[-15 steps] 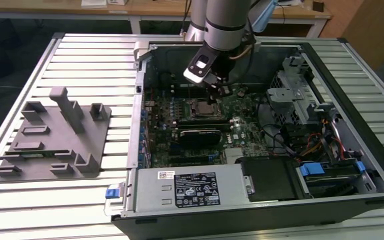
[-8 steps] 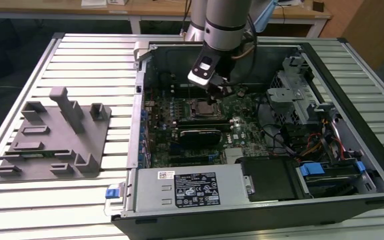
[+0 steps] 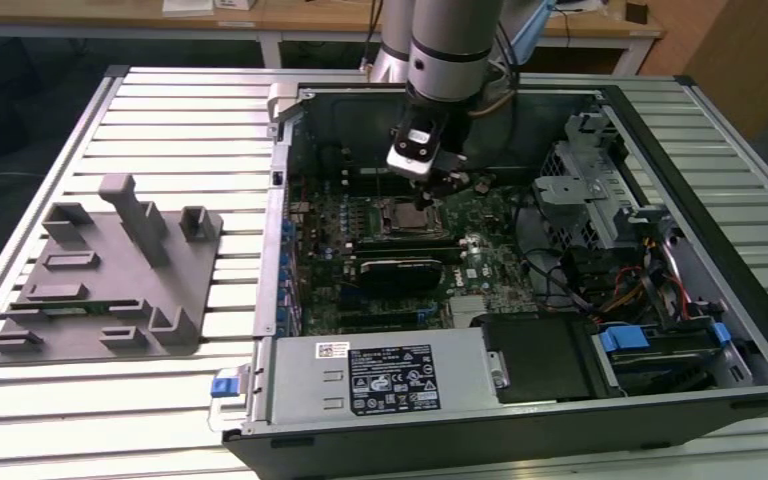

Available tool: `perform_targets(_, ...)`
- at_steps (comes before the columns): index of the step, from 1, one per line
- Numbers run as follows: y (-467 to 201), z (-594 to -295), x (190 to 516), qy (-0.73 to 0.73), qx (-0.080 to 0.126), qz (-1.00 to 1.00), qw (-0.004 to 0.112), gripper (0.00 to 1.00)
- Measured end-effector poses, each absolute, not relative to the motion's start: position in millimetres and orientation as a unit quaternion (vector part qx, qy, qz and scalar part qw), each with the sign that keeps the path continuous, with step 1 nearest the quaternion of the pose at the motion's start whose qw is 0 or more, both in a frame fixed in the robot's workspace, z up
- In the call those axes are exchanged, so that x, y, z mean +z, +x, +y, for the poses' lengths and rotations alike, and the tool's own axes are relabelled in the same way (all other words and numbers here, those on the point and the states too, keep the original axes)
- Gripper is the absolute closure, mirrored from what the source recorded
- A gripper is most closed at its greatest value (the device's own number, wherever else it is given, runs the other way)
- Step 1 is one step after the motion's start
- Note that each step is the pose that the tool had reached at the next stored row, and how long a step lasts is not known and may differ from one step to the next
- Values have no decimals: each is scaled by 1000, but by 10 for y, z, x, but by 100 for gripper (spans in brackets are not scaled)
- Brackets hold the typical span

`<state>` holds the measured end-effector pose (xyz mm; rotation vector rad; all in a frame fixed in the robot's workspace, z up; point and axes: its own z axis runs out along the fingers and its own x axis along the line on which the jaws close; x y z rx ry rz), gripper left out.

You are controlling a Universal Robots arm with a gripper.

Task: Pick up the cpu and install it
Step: 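Close the cpu cover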

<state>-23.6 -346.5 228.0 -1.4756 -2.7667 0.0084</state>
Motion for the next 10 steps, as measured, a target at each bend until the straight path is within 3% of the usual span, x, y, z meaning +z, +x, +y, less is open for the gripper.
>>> perform_targets(10,-236,-3465,2274,-388,3,-921,3,89)
